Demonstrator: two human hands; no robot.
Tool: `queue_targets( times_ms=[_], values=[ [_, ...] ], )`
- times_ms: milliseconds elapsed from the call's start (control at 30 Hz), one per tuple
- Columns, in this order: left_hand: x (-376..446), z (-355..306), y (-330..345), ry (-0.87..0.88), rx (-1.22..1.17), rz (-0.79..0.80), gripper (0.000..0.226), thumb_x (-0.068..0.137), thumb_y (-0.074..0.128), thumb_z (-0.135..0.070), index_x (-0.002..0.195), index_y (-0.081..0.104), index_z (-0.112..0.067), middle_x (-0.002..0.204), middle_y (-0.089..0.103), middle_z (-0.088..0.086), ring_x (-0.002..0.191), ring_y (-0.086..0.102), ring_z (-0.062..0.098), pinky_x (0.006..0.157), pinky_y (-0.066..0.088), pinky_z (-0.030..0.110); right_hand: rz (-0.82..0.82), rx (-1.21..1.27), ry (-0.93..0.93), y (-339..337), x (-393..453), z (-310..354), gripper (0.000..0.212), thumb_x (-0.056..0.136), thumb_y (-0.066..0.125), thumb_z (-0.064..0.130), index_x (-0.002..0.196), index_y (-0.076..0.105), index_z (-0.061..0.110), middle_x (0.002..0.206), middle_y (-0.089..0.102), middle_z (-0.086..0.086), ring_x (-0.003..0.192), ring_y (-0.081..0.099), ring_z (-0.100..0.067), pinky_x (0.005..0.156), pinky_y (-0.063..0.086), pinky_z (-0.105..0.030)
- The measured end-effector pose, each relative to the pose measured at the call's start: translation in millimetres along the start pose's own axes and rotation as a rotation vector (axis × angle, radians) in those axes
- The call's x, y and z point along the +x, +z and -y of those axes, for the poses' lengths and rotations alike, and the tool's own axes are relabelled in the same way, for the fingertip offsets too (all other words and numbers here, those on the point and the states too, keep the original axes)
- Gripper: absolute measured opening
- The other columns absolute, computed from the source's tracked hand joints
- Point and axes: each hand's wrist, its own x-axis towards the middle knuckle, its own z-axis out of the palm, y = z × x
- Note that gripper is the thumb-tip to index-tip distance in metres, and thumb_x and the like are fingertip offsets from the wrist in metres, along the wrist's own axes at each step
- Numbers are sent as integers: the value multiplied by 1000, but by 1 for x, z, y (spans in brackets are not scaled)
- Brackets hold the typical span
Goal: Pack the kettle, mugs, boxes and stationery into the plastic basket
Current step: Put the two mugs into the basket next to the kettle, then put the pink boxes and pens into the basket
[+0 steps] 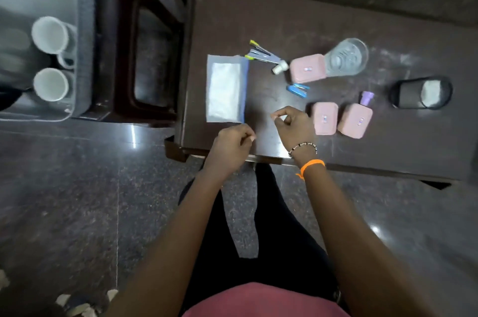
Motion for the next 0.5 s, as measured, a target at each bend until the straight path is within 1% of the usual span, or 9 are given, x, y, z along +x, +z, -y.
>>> queue_targets(
  times_ms=[67,100,133,167,233,333,367,433,500],
  values=[
    [9,-17,31,-17,35,50,11,83,57,-10,83,67,-13,84,70,6,81,63,23,73,46,29,-40,90,68,-21,9,-36,11,83,60,16,84,70,16,57,53,8,57,47,-13,53,34,-23],
    [14,-23,44,-37,61,71,12,84,56,-10,83,68,-13,87,71,7,84,63,23,74,45,28,-72,141,99,-30,13,-52,11,83,60,14,86,71,12,63,58,0,64,50,-16,60,38,-25],
    [19,-29,57,-65,84,98,13,84,56,-12,84,68,-13,91,71,8,88,63,23,75,44,26,-111,189,139,-39,18,-68,12,83,59,13,87,71,9,69,60,-6,69,51,-18,62,40,-23],
    [25,-33,71,-105,97,132,14,86,55,-13,86,69,-14,95,71,9,92,63,22,77,43,25,-151,226,185,-47,23,-84,13,83,59,12,88,70,6,71,58,-9,71,50,-19,61,39,-21],
    [36,-41,96,-193,101,202,17,88,52,-17,89,69,-16,104,69,8,100,61,22,84,42,25,-214,284,271,-61,34,-115,16,83,58,8,92,70,1,75,57,-8,73,50,-20,61,37,-23],
    [54,-50,122,-287,66,233,18,89,53,-20,95,69,-14,111,68,7,107,60,22,86,39,22,-289,348,381,-72,49,-149,20,82,56,3,96,70,0,79,58,-8,76,51,-19,59,37,-21],
    [60,-53,130,-303,41,233,19,89,53,-20,96,69,-13,112,68,8,108,60,23,90,41,23,-313,360,417,-76,54,-157,21,82,55,2,97,69,-1,81,59,-9,77,51,-19,60,40,-20],
    [73,-63,147,-340,-20,211,18,89,54,-18,98,67,-11,113,68,12,108,61,27,100,44,32,-364,386,492,-82,64,-172,23,80,53,0,98,68,-1,83,61,-13,77,54,-22,71,45,-26],
    [86,-70,163,-401,-51,163,22,87,55,-18,106,64,-10,116,66,13,108,62,28,101,45,38,-397,421,539,-83,73,-185,24,79,54,-2,99,66,-3,93,66,-21,88,61,-30,81,44,-30]
  ],
)
